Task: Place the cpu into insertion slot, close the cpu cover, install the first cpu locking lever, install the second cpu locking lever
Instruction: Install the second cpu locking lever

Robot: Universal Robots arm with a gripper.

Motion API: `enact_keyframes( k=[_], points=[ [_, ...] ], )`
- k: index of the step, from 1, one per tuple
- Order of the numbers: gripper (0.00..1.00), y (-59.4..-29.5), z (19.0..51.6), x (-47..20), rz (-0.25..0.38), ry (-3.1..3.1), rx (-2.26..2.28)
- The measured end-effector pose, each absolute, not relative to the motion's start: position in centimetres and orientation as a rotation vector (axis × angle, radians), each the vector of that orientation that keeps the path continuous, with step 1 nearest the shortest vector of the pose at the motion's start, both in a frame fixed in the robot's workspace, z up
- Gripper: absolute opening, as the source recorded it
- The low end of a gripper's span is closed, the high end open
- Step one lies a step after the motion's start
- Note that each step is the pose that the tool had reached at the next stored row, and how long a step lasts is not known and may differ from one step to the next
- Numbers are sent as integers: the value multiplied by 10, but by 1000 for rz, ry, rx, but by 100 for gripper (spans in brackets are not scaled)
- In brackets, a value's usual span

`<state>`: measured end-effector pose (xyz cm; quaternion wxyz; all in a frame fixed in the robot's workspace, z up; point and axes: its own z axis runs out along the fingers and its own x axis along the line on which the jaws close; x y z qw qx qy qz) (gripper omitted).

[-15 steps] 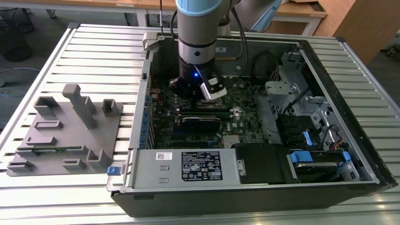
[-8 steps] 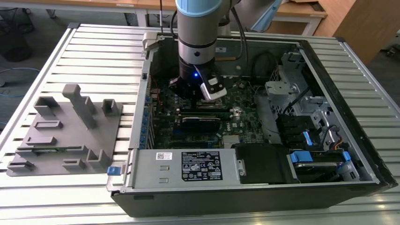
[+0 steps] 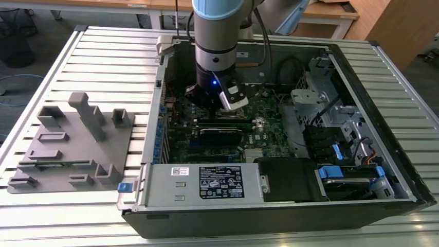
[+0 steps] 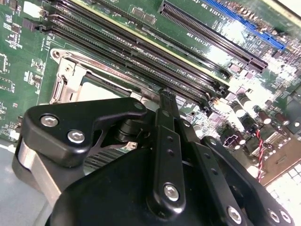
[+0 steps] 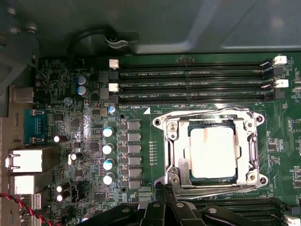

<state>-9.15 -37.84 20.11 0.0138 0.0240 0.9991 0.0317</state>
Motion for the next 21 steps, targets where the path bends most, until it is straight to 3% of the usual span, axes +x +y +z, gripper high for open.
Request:
enact_keyframes(
  k=[21],
  points=[
    [10,-379,199,-93,132,3111,75]
  ],
)
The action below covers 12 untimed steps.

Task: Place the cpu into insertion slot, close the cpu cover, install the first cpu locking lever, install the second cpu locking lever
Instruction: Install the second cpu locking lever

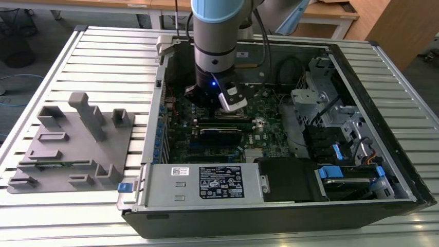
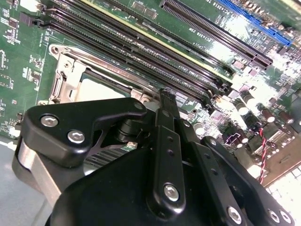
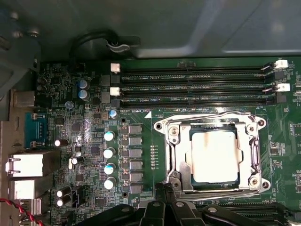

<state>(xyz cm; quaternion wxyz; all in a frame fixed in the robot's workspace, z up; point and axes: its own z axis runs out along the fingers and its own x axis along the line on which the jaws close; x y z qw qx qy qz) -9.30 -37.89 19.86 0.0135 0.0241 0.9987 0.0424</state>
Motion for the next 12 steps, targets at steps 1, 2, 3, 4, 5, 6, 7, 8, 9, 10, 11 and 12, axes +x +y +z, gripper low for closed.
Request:
enact_keyframes(
  k=[1,2,3,4,5,6,7,8,9,10,11,12],
  points=[
    [10,-379,198,-93,132,3111,75],
    [10,-379,198,-94,133,3111,75],
    [10,-379,198,-94,134,3111,75],
    [10,-379,198,-94,135,3110,75],
    [10,-379,197,-94,135,3110,75],
    [10,-380,197,-94,135,3110,75],
    [10,-380,197,-95,135,3111,75],
    [10,-380,197,-95,135,3111,75],
    [10,-380,197,-95,135,3111,75],
    [10,-380,197,-95,135,3111,75],
    [10,-380,196,-95,136,3111,75],
    [10,-380,196,-95,136,3111,75]
  ],
)
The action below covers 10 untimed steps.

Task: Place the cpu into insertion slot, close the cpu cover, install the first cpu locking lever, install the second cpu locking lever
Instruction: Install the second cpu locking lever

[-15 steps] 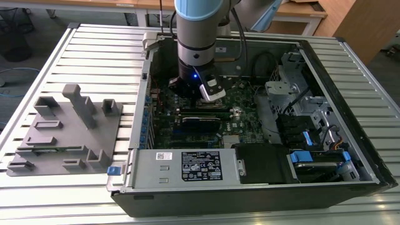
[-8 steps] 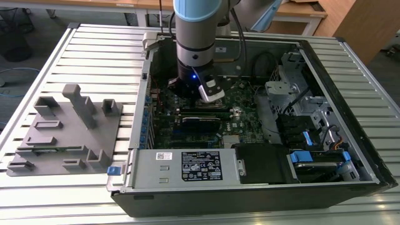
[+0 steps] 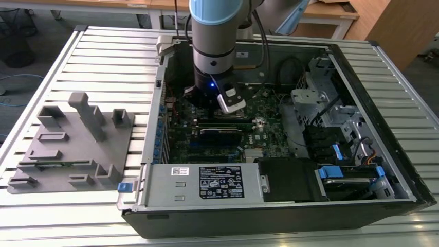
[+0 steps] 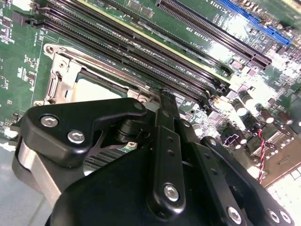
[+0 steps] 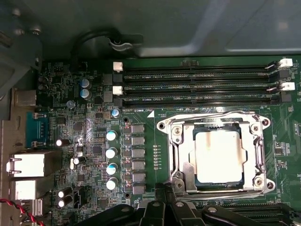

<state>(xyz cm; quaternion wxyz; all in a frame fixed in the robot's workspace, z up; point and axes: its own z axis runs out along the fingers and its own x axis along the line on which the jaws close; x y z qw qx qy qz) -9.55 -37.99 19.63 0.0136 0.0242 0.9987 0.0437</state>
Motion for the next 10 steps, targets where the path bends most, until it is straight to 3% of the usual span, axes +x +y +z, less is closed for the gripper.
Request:
enact_keyframes(
  k=[10],
  points=[
    [10,-381,194,-97,139,3111,75]
  ],
)
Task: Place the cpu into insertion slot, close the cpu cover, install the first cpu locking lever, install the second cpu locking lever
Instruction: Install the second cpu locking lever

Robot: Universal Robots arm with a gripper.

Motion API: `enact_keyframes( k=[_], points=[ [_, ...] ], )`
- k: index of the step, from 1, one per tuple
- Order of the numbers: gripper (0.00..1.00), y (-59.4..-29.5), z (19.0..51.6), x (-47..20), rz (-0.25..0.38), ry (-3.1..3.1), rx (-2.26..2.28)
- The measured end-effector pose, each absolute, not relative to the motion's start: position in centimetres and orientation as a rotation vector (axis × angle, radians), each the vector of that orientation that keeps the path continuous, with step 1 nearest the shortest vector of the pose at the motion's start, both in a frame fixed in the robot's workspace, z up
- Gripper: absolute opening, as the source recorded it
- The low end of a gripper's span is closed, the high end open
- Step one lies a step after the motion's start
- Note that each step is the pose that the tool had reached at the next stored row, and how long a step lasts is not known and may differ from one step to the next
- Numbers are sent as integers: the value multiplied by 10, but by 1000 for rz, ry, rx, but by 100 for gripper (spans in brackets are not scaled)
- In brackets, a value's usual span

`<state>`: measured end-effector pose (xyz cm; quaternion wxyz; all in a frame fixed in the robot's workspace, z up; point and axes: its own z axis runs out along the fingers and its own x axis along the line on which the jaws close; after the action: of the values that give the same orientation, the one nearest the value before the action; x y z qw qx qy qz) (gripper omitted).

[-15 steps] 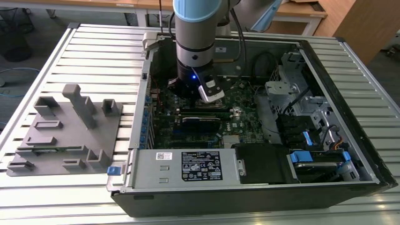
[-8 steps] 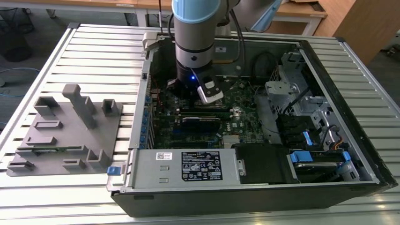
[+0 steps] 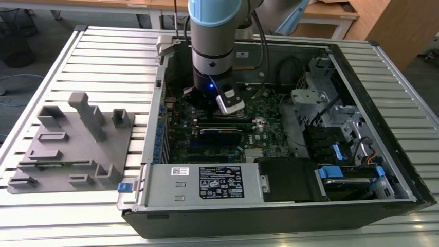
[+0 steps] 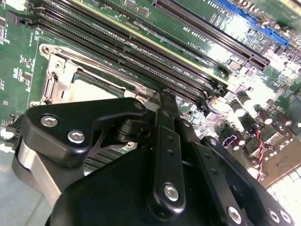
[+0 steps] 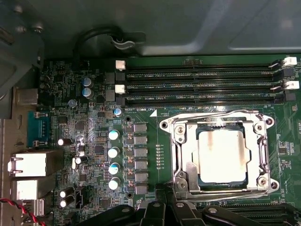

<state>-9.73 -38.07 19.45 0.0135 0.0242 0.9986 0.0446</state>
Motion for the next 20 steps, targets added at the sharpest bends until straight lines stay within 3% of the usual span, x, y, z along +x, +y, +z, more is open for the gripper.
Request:
enact_keyframes(
  k=[20],
  points=[
    [10,-381,218,-97,139,3110,75]
  ],
)
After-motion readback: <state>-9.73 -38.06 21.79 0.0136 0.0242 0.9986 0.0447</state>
